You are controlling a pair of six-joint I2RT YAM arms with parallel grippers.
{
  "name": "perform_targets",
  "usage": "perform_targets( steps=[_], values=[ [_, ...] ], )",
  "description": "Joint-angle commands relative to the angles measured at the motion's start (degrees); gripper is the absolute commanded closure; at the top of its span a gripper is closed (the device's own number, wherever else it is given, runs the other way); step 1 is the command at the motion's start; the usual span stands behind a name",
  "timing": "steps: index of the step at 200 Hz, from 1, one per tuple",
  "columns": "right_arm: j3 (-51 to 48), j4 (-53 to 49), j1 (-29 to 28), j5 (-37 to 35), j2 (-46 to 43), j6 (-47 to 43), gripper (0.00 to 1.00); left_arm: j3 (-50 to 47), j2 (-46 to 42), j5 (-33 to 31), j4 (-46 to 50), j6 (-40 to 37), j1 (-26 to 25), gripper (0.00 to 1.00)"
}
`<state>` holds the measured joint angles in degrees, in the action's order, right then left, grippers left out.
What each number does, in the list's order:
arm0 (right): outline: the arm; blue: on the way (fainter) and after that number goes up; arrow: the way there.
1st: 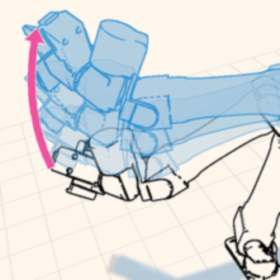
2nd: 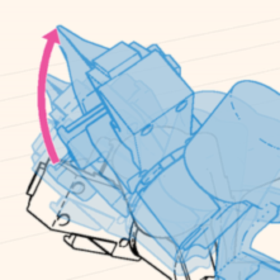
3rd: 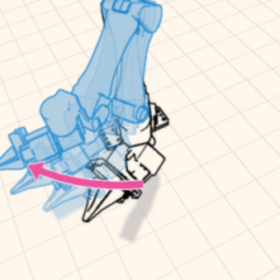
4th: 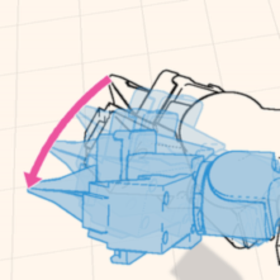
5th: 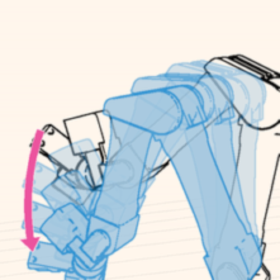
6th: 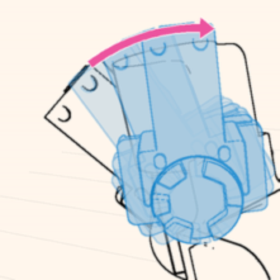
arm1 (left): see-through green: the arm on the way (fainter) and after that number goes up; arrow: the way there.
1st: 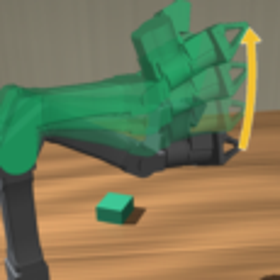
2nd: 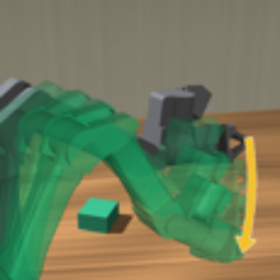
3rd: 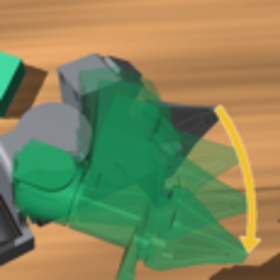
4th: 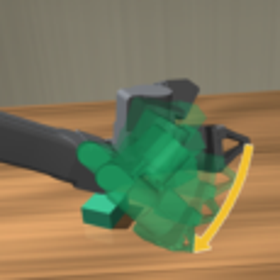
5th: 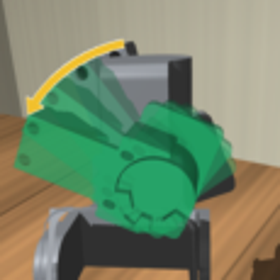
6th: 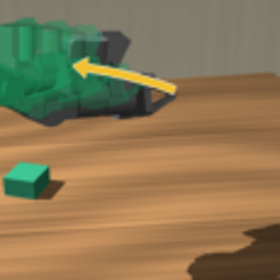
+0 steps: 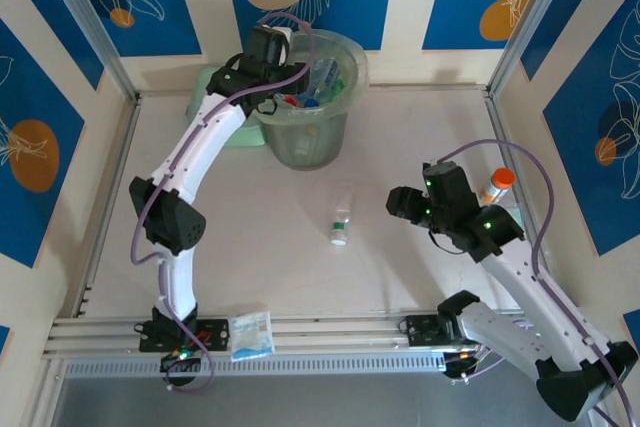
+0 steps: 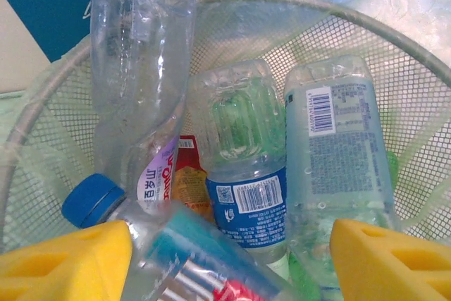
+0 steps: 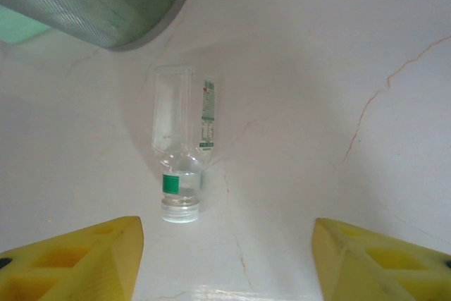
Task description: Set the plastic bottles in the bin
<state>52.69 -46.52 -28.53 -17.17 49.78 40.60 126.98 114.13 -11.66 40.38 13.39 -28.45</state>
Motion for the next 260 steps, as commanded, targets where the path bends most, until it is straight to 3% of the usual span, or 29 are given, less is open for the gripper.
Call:
perform_targets(
  steps=[1, 31, 94, 122, 193, 260],
  values=[
    [0.0, 1.3, -2.1, 0.0, 4.1, 1.0, 0.27, -0.4, -7.3, -1.1, 1.3, 0.4, 0.1, 0.28],
    [0.6, 3.6, -5.3, -0.6, 10.2, 2.4, 0.17, -12.0, -18.2, 1.0, 1.1, 0.9, -0.2, 0.29],
    [2.7, 9.9, -8.3, 1.6, 24.8, 4.4, 0.15, -49.8, -48.5, 8.3, -0.1, 7.8, -1.4, 0.29],
    [4.9, 12.5, -8.6, 3.1, 31.4, 4.7, 0.14, -62.4, -57.5, 11.4, -0.6, 10.9, -2.0, 0.28],
    [14.1, 11.6, -9.3, 0.7, 48.7, 5.5, 0.15, -73.3, -61.1, 14.3, -2.9, 17.2, -2.9, 0.28],
    [16.1, 10.7, -8.3, -0.8, 53.4, 5.2, 0.31, -75.1, -58.7, 15.4, -5.9, 18.2, -4.5, 0.28]
  ],
)
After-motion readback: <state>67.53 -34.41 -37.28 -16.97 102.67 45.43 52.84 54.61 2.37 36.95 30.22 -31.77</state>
